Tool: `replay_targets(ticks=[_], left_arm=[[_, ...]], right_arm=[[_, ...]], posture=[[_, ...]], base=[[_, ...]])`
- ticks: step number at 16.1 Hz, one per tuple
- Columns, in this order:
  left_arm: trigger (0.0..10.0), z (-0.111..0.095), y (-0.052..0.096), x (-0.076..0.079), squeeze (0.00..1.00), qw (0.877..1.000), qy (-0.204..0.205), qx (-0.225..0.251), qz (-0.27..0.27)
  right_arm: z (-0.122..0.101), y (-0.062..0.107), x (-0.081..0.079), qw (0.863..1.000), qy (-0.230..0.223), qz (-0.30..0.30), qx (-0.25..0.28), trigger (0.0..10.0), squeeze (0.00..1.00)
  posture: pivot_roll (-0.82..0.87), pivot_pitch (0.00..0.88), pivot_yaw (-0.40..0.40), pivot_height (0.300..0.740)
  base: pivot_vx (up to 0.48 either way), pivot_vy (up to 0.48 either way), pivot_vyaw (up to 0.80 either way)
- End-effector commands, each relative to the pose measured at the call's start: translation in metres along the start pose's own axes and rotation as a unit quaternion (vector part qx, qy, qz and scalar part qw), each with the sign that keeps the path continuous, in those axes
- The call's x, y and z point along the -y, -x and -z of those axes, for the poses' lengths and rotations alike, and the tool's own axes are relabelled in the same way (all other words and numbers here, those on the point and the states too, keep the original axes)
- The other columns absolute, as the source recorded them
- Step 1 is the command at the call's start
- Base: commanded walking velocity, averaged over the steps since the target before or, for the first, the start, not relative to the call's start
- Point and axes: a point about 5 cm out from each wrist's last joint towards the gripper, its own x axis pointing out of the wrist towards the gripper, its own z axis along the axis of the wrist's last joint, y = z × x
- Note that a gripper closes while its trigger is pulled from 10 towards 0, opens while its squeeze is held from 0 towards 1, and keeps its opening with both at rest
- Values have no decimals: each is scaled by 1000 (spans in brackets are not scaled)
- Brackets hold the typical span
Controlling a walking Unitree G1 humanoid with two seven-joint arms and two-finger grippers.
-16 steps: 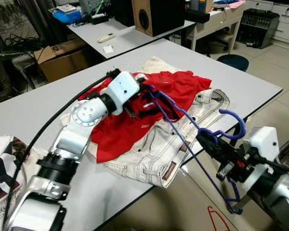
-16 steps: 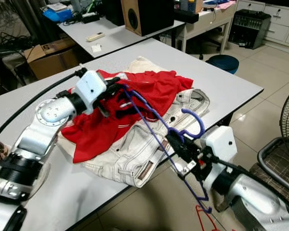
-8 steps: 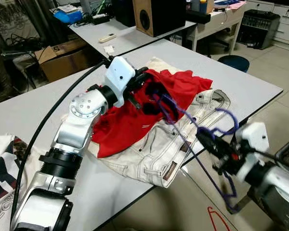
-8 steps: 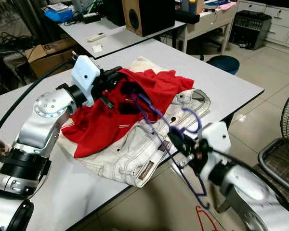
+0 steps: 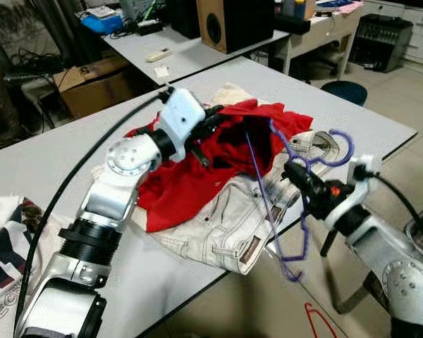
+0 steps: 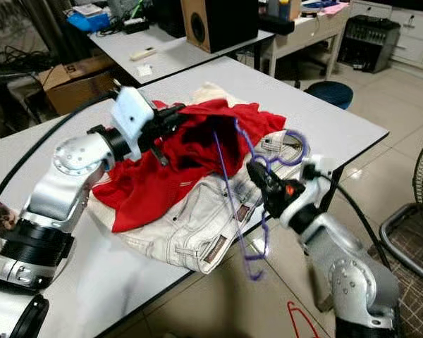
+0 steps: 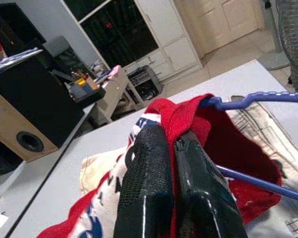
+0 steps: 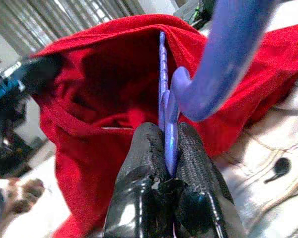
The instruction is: Hang hanger
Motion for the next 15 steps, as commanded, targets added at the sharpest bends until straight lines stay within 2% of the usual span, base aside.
replay_targets(ticks=[1, 3, 4, 6, 8, 9, 11, 13, 15], left_arm=[[0, -4, -2, -5, 0, 1000, -13, 1, -4], [0, -4, -3, -3, 0, 1000, -11, 1, 3], [0, -1, -2, 1, 0, 1000, -17, -7, 18], [0, 5, -1, 5, 0, 999, -27, -22, 33], [0, 9, 1, 8, 0, 998, -29, -33, 49], [0, 12, 3, 13, 0, 996, -24, -42, 72], [0, 15, 6, 23, 0, 992, -10, -48, 114], [0, 19, 11, 31, 0, 987, -12, -64, 150], [0, 16, 13, 33, 0, 984, -6, -56, 166]], right_arm=[[-1, -4, 5, 997, -73, 25, 13, 10000, 0], [-2, -8, 7, 991, -123, 35, 26, 10000, 0], [-10, -15, 10, 980, -183, 48, 64, 10000, 0], [-27, -23, 19, 959, -247, 77, 114, 10000, 0], [-46, -26, 22, 941, -289, 82, 157, 10000, 0], [-58, -30, 25, 923, -326, 82, 188, 10000, 0], [-66, -39, 32, 907, -355, 103, 202, 10000, 0], [-69, -53, 38, 892, -384, 122, 205, 10000, 0], [-69, -57, 39, 888, -392, 130, 201, 10000, 0]], posture=[[-67, 0, 130, 740], [-67, 0, 131, 740], [-66, 0, 129, 740], [-66, 0, 127, 740], [-65, 0, 122, 740], [-65, 0, 121, 740], [-65, 0, 124, 740], [-56, 0, 122, 740], [-51, 0, 119, 740]], base=[[0, 0, 0], [0, 0, 0], [0, 0, 0], [0, 0, 0], [0, 0, 0], [0, 0, 0], [0, 0, 0], [0, 0, 0], [0, 0, 0]])
